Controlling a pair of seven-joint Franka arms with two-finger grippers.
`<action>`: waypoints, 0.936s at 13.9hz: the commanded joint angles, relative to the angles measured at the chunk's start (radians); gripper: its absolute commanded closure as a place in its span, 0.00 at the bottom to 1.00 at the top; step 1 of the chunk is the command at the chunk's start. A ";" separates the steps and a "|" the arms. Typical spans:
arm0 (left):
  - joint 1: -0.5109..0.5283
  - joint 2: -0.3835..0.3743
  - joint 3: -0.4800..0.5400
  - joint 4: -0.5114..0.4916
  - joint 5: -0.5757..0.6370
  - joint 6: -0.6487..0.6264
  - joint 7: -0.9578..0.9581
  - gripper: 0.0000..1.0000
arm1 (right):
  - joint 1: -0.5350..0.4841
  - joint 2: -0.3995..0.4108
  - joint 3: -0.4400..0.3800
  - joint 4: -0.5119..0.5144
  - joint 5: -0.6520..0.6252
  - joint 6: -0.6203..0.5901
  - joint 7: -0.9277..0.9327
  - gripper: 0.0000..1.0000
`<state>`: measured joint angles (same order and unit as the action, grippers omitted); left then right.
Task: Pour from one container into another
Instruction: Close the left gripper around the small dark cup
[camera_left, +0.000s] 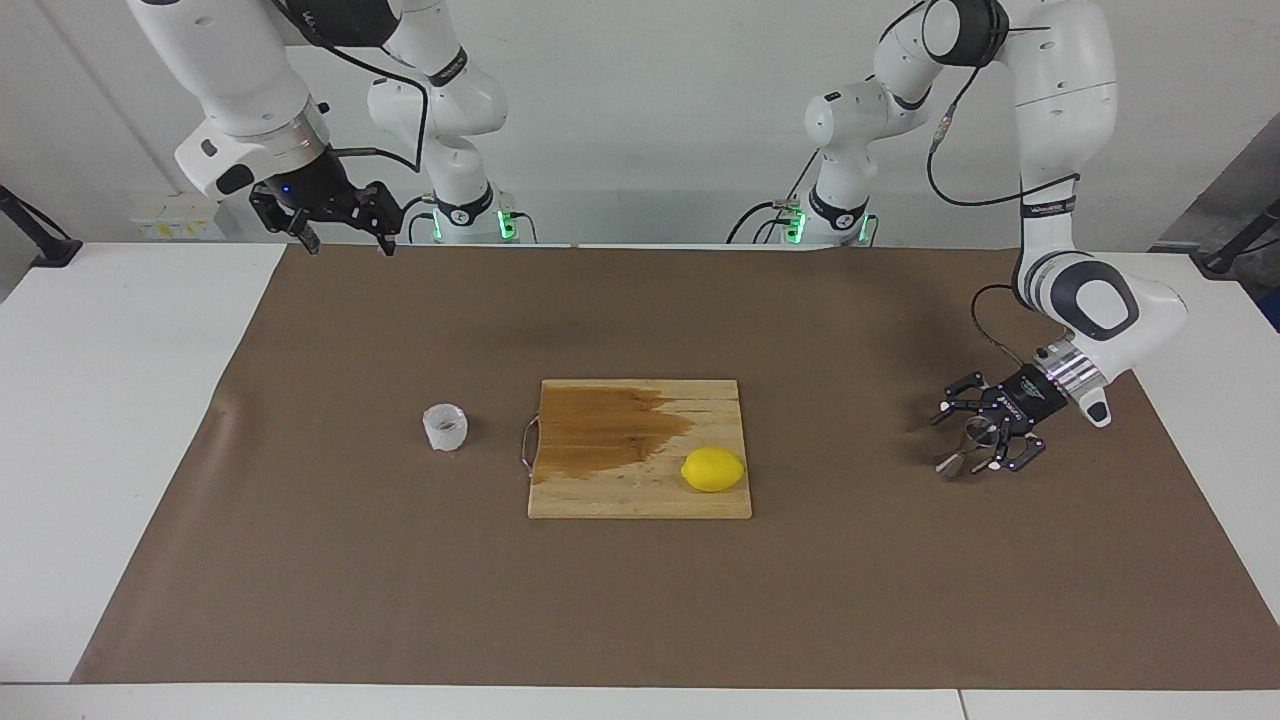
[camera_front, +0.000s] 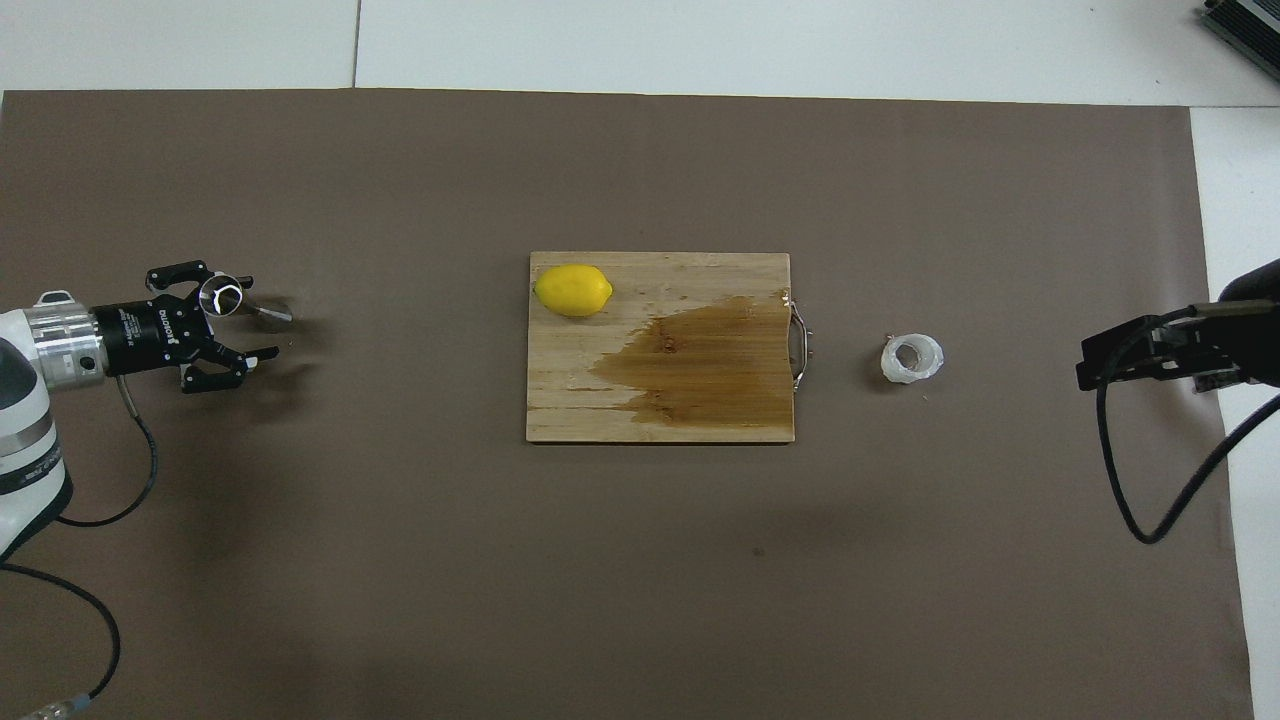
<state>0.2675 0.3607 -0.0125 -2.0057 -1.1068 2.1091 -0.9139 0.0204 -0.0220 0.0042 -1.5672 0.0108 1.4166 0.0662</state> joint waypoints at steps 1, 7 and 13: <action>-0.007 -0.036 0.009 -0.042 -0.034 -0.006 0.018 0.30 | -0.007 -0.009 -0.004 -0.007 0.021 0.007 -0.019 0.00; -0.004 -0.037 0.011 -0.041 -0.067 -0.001 0.015 1.00 | -0.007 -0.009 -0.004 -0.007 0.021 0.005 -0.019 0.00; -0.007 -0.039 0.009 -0.027 -0.126 -0.049 0.006 1.00 | -0.007 -0.009 -0.004 -0.007 0.021 0.007 -0.019 0.00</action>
<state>0.2677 0.3515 -0.0106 -2.0125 -1.1985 2.0983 -0.9139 0.0204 -0.0220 0.0042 -1.5672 0.0108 1.4166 0.0662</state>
